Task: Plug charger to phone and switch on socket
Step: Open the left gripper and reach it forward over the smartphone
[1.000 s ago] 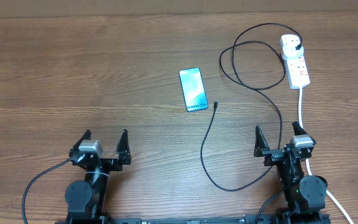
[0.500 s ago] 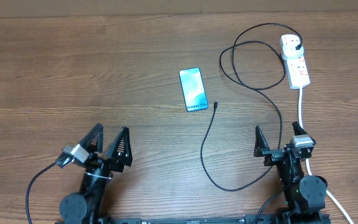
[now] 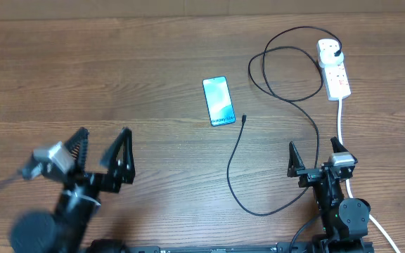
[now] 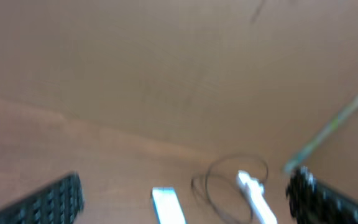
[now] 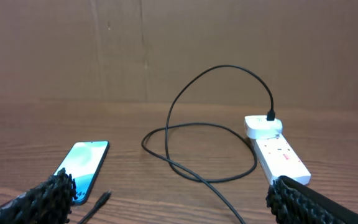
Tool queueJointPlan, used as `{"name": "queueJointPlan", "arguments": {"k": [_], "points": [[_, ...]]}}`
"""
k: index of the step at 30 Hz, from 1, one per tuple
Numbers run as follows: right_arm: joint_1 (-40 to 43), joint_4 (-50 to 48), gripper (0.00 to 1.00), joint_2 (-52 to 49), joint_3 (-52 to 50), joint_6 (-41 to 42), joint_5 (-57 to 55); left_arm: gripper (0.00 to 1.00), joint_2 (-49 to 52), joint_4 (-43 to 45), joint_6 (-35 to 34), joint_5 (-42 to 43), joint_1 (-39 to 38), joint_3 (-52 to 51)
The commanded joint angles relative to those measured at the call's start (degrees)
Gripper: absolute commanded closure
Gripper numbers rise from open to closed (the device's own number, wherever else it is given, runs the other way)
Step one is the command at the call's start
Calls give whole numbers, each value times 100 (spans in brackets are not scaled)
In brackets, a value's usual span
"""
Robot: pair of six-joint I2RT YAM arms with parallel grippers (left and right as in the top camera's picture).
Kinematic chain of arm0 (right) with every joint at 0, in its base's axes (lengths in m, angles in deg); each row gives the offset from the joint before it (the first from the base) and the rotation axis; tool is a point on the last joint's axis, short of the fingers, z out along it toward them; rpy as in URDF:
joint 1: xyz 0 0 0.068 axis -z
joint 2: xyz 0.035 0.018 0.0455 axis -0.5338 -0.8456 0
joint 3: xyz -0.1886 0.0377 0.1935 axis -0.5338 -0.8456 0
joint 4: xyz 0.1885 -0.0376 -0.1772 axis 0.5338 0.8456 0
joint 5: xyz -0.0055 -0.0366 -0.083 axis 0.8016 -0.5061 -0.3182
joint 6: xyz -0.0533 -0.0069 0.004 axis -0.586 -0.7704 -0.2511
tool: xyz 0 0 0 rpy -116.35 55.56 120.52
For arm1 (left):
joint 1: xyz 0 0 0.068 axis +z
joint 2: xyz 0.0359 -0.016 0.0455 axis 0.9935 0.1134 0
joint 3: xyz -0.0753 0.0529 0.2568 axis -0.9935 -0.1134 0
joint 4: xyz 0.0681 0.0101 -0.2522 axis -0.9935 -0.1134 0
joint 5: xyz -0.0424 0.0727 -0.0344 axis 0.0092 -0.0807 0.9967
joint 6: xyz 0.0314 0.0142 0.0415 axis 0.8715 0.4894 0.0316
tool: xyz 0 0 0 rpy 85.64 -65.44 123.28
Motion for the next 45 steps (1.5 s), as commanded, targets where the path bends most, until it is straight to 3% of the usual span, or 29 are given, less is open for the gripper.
{"name": "queueJointPlan", "arguments": {"k": [1,3,6,11,14,16,19,23,35,41,45], "points": [[-33,-28,0,57,-61,-7,-13,0,1572,-1276,1071,1010,31,1812],[-33,-28,0,57,-61,-7,-13,0,2205,-1930,1071,1641,31,2496],[-33,-28,0,57,-61,-7,-13,0,2953,-2133,1176,2011,31,3150],[-33,-28,0,57,-61,-7,-13,0,4382,-3644,894,1526,-186,4745],[-33,-28,0,57,-61,-7,-13,0,5381,-4999,857,433,-839,6092],[-33,-28,0,57,-61,-7,-13,0,6358,-6177,315,-1010,-1633,7407],[-33,-28,0,57,-61,-7,-13,0,7357,-7069,-155,-2087,-2310,8651],[-33,-28,0,57,-61,-7,-13,0,8293,-7071,-297,-1969,-2699,9357],[-33,-28,0,57,-61,-7,-13,0,9833,-5838,-365,-953,-2889,9364],[-33,-28,0,57,-61,-7,-13,0,10526,-6105,-2138,-1593,-2892,9364],[-33,-28,0,57,-61,-7,-13,0,11038,-6015,-2337,-1880,-2957,9364]]}}
